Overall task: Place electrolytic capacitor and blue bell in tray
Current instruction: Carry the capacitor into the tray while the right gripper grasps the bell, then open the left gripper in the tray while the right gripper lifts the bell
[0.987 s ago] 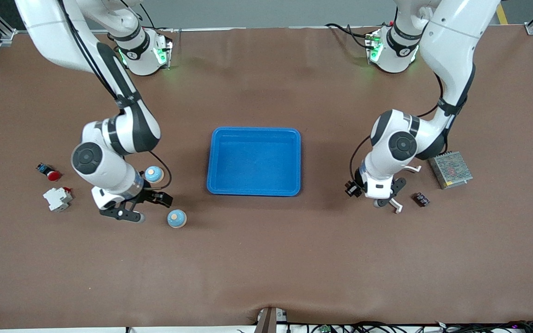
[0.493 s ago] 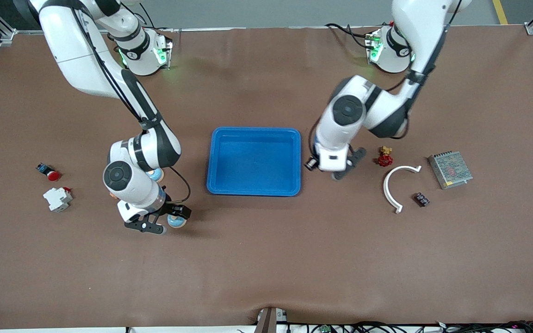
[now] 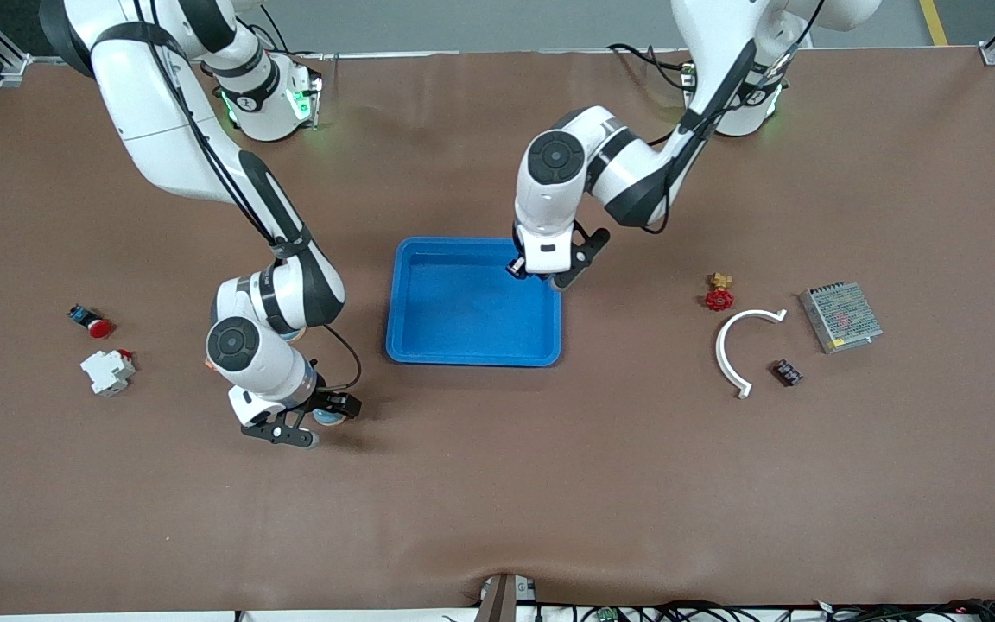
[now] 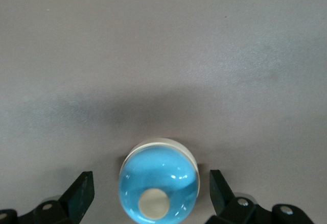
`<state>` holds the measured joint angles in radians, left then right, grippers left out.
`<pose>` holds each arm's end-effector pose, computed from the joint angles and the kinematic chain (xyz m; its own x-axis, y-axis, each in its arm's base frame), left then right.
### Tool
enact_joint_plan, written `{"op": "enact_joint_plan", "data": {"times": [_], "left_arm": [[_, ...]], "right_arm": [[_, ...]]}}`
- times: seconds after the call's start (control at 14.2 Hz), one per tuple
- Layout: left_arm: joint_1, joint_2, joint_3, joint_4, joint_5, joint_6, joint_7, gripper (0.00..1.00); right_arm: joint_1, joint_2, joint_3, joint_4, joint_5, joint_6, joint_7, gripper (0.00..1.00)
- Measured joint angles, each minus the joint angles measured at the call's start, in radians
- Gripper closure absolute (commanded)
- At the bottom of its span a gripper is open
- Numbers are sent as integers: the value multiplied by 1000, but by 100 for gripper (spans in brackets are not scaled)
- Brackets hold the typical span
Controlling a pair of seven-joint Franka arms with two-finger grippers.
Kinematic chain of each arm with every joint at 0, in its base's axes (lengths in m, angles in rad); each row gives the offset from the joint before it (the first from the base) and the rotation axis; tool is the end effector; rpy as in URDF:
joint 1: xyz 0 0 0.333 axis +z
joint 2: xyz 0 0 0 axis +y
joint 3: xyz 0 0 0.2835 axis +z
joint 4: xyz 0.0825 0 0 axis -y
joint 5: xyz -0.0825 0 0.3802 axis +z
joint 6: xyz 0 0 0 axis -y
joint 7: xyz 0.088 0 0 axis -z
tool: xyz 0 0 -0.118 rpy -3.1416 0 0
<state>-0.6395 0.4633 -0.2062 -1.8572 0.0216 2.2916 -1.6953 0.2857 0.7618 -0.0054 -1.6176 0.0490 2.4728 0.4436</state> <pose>0.4152 -0.4611 0.2362 0.6534 0.7536 -0.0727 0.7539 -0.6564 -0.0284 0.6497 0.1876 0.1539 0.9774 -0.1992 0.0709 -0.1946 -0.9786 -0.0670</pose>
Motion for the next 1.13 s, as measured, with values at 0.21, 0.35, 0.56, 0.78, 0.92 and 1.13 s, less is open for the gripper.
{"op": "enact_joint_plan", "data": {"times": [0.21,0.35,0.56,0.78,0.92,1.13], "left_arm": [[-18,61,0,8,-16,16,-85,100],[-23,97,0,22,-34,21,-133,100],[-30,141,0,38,-37,21,-203,93],[-29,168,3,53,-37,21,-211,0],[-29,172,7,58,-28,21,-209,0],[-25,167,13,94,18,16,-209,0]], "right_arm": [[0,6,-1,4,-10,0,0,44],[0,6,-1,4,-12,-1,0,93],[2,7,1,8,-13,-2,0,100],[2,7,1,11,-13,-11,5,100],[2,2,2,19,-13,-61,11,100],[17,-44,9,38,-13,-196,87,100]]}}
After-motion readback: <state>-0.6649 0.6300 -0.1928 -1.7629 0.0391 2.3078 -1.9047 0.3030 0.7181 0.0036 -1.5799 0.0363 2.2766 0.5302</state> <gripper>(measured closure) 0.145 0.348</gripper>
